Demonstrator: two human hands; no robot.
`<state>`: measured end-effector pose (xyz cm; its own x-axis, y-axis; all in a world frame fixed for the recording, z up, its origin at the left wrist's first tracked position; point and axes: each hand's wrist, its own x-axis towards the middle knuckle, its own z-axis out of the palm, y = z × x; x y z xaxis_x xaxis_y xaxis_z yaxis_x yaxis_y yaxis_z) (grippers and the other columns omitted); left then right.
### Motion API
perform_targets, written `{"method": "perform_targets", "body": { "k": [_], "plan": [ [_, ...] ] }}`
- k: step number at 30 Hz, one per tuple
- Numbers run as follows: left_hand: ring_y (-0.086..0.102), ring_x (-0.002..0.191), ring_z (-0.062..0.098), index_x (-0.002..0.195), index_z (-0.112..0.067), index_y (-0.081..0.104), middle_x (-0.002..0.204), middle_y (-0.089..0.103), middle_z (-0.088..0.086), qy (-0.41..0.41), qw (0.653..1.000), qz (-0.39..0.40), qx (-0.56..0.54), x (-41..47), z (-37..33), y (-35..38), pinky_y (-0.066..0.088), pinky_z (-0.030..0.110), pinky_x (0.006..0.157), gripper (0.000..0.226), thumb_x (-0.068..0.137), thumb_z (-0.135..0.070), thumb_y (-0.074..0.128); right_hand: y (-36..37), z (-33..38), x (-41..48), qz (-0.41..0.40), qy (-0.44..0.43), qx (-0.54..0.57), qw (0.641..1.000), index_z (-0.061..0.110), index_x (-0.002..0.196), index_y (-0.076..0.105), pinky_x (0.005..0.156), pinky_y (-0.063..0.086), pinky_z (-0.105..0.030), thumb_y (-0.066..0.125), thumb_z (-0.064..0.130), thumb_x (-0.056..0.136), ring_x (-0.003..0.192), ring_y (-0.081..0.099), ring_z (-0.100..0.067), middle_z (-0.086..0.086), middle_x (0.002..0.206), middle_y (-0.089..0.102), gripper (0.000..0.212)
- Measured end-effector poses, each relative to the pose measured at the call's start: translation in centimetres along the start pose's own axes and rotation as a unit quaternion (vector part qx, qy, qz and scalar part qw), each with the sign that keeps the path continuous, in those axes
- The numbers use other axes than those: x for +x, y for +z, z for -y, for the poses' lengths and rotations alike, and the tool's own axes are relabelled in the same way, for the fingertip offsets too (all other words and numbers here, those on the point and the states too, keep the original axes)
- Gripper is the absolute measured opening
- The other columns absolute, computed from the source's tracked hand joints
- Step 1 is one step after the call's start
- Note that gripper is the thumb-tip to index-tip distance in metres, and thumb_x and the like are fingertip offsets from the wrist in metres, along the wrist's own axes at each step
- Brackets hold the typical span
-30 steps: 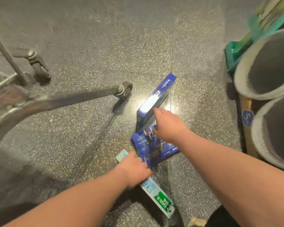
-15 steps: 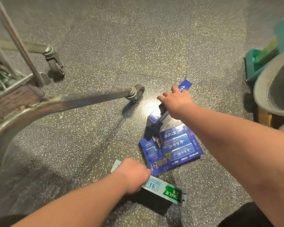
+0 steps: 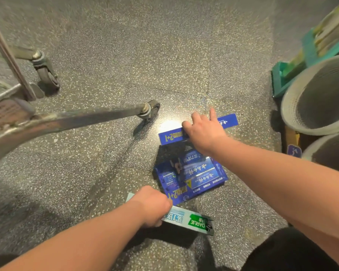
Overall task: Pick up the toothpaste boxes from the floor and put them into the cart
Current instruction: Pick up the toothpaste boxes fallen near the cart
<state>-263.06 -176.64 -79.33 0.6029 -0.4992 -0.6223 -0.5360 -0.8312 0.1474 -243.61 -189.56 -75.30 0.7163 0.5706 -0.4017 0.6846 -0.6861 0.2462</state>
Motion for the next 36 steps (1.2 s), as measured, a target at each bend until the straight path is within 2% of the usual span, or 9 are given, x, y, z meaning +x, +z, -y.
{"method": "perform_targets", "body": {
  "k": [4, 8, 16, 21, 24, 27, 32, 34, 36],
  "plan": [
    [0.068, 0.103, 0.037, 0.112, -0.014, 0.060, 0.112, 0.070, 0.011, 0.015, 0.999, -0.036, 0.008, 0.7, -1.0, 0.2, 0.043, 0.038, 0.072, 0.026, 0.092, -0.030, 0.060, 0.1, 1.8, -3.4, -0.002, -0.010, 0.084, 0.996, 0.020, 0.127, 0.044, 0.094, 0.043, -0.054, 0.056, 0.030, 0.102, 0.100, 0.059, -0.036, -0.011, 0.114, 0.041, 0.030],
    [0.063, 0.108, 0.038, 0.120, -0.010, 0.057, 0.119, 0.064, 0.014, 0.005, 0.998, -0.055, -0.014, 0.7, -1.8, 0.4, 0.051, 0.045, 0.084, 0.036, 0.092, -0.031, 0.061, 0.6, 4.0, -7.1, 0.030, -0.033, 0.165, 0.985, 0.018, 0.124, 0.048, 0.065, 0.041, -0.041, 0.046, 0.041, 0.104, 0.095, 0.059, -0.037, -0.008, 0.106, 0.038, 0.030],
    [0.056, 0.108, 0.034, 0.118, -0.011, 0.056, 0.117, 0.060, 0.011, 0.035, 0.993, -0.109, 0.042, -1.1, -1.7, -0.7, 0.035, 0.040, 0.069, 0.041, 0.093, -0.044, 0.058, 2.4, 7.0, -8.9, 0.077, -0.090, 0.183, 0.976, 0.023, 0.132, 0.050, 0.070, 0.047, -0.038, 0.060, 0.045, 0.094, 0.103, 0.063, -0.036, -0.010, 0.121, 0.048, 0.045],
    [0.060, 0.070, 0.023, 0.086, -0.020, 0.061, 0.079, 0.061, -0.002, 0.071, 0.974, -0.202, 0.068, -2.7, 0.0, -1.1, 0.041, 0.031, 0.053, 0.049, 0.064, -0.063, 0.070, 2.3, 5.9, -8.6, 0.072, -0.093, 0.255, 0.960, 0.024, 0.127, 0.060, 0.078, 0.050, -0.036, 0.067, 0.039, 0.087, 0.099, 0.061, -0.028, 0.001, 0.105, 0.048, 0.043],
    [0.056, 0.077, 0.024, 0.087, -0.020, 0.064, 0.083, 0.059, -0.001, 0.036, 0.956, -0.275, 0.092, -2.9, 0.8, -1.5, 0.042, 0.035, 0.066, 0.053, 0.061, -0.066, 0.060, 2.2, 5.3, -8.3, 0.070, -0.097, 0.293, 0.949, 0.018, 0.118, 0.062, 0.078, 0.051, -0.038, 0.067, 0.033, 0.088, 0.089, 0.057, -0.024, 0.011, 0.082, 0.045, 0.035],
    [0.054, 0.096, 0.030, 0.092, -0.018, 0.066, 0.102, 0.058, 0.006, -0.005, 0.955, -0.286, 0.077, -3.0, 1.1, -1.7, 0.047, 0.043, 0.079, 0.059, 0.056, -0.065, 0.072, 2.4, 4.7, -8.6, 0.095, -0.088, 0.331, 0.935, 0.018, 0.116, 0.063, 0.076, 0.053, -0.040, 0.065, 0.041, 0.087, 0.079, 0.060, -0.022, 0.006, 0.079, 0.059, 0.037],
    [0.060, 0.115, 0.036, 0.093, -0.017, 0.072, 0.123, 0.061, 0.014, -0.042, 0.969, -0.242, 0.022, -2.4, 1.2, -1.5, 0.048, 0.069, 0.093, 0.063, 0.047, -0.058, 0.086, 1.7, 3.8, -9.3, 0.181, -0.067, 0.423, 0.885, 0.021, 0.133, 0.054, 0.076, 0.048, -0.039, 0.067, 0.064, 0.069, 0.085, 0.059, -0.021, 0.005, 0.092, 0.062, 0.078],
    [0.064, 0.114, 0.038, 0.091, -0.015, 0.072, 0.123, 0.064, 0.015, -0.043, 0.972, -0.231, 0.017, -2.0, 1.3, -1.6, 0.051, 0.066, 0.090, 0.061, 0.048, -0.056, 0.086, 1.5, 3.8, -9.9, 0.176, -0.074, 0.311, 0.931, 0.022, 0.154, 0.029, 0.090, 0.048, -0.042, 0.080, 0.070, 0.061, 0.108, 0.058, -0.025, 0.002, 0.119, 0.059, 0.116],
    [0.065, 0.112, 0.037, 0.091, -0.013, 0.072, 0.124, 0.065, 0.014, -0.048, 0.973, -0.226, 0.007, -1.7, 1.3, -1.8, 0.054, 0.061, 0.087, 0.060, 0.050, -0.056, 0.084, 1.7, 4.8, -10.6, 0.139, -0.048, 0.177, 0.973, 0.020, 0.155, 0.020, 0.096, 0.045, -0.045, 0.084, 0.070, 0.056, 0.123, 0.053, -0.031, -0.005, 0.135, 0.053, 0.128]
  ]
}}
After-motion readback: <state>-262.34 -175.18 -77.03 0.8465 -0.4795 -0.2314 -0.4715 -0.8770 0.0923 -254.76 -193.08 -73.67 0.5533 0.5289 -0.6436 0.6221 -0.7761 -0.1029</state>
